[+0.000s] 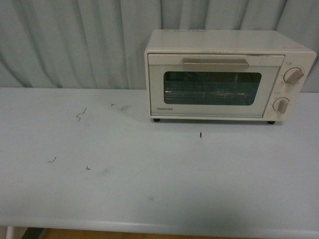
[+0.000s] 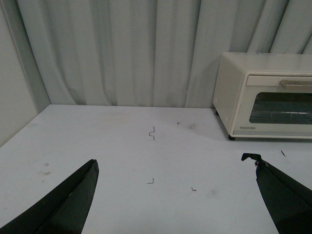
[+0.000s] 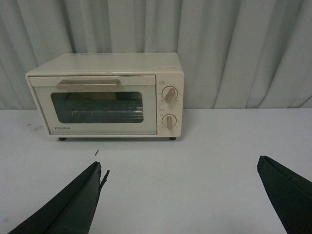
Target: Open oven
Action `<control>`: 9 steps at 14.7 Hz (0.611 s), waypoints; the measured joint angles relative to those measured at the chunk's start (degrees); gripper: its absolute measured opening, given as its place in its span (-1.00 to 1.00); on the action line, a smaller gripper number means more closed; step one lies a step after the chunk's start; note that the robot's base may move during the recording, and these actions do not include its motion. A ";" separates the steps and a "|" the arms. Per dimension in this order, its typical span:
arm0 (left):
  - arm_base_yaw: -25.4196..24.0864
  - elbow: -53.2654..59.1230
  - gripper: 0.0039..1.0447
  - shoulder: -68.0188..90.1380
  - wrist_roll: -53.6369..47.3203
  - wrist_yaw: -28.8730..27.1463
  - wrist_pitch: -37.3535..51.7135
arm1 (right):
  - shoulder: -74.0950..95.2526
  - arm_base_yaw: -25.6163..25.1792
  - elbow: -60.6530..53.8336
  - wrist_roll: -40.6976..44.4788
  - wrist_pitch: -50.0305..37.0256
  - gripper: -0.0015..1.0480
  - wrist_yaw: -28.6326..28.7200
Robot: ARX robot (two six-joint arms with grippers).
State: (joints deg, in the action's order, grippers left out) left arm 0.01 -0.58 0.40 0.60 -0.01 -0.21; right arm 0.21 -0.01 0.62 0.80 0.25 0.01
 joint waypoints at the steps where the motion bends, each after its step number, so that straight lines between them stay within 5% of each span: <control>1: 0.00 0.00 0.88 0.00 0.02 0.00 0.00 | 0.00 0.00 0.00 0.02 0.00 0.87 0.00; 9: 0.00 0.00 0.88 0.00 0.00 0.00 0.02 | 0.00 0.00 0.00 0.00 0.00 0.87 0.00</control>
State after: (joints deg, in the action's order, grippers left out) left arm 0.01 -0.58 0.40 0.60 -0.01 -0.19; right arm 0.21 -0.01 0.62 0.80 0.25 0.01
